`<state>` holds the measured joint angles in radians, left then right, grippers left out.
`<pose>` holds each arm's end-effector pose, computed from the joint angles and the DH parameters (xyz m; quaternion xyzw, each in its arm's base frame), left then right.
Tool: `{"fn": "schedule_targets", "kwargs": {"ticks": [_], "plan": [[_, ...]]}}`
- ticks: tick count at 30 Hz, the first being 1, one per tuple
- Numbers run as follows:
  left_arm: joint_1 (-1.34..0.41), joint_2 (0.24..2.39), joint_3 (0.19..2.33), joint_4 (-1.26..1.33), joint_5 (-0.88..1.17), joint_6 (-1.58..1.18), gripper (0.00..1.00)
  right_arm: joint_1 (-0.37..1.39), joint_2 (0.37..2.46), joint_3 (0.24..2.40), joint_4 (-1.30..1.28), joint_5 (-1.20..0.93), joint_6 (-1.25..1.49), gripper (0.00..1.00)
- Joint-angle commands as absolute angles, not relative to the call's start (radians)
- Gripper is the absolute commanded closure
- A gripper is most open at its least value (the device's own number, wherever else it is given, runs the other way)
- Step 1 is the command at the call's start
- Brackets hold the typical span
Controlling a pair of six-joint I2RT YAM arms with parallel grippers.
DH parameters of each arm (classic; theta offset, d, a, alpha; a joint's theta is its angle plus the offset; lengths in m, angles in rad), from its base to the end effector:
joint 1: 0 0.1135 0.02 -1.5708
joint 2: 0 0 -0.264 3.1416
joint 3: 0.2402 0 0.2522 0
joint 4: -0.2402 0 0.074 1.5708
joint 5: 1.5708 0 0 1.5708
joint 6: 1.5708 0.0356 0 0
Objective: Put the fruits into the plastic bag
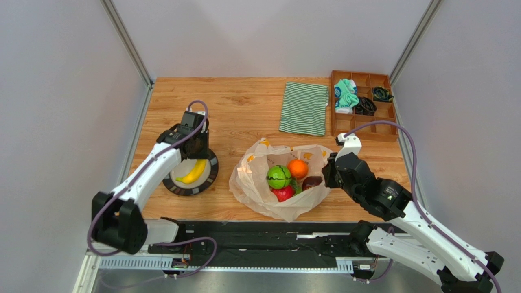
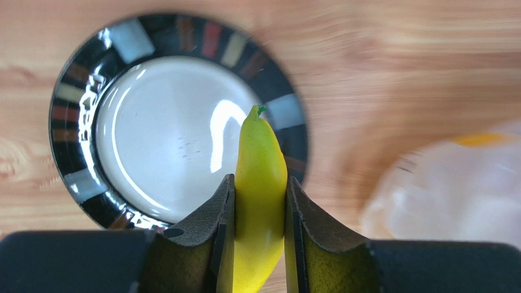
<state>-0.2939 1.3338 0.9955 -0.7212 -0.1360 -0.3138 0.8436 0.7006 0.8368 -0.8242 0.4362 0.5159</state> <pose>0.2526 -0.0714 0.2501 -0.0268 0.9650 -0.0128 0.2604 0.1009 0.0907 0.3089 -0.0528 0.8860 0.1100 0.4474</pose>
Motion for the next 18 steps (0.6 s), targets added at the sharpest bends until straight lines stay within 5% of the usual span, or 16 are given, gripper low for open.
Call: {"fn": "schedule_targets", "kwargs": {"ticks": [1, 8, 18], "plan": [[-0.473, 1.122, 1.100, -0.610, -0.065, -0.356, 1.00, 0.847, 0.703, 0.844, -0.781, 0.440, 0.520, 0.97], [-0.852, 0.862, 0.983, 0.079, -0.038, -0.399, 1.00, 0.847, 0.687, 0.841, -0.779, 0.433, 0.526, 0.97], [-1.118, 1.262, 1.107, 0.304, -0.040, -0.425, 1.00, 0.847, 0.657, 0.841, -0.805, 0.440, 0.535, 0.97]]}}
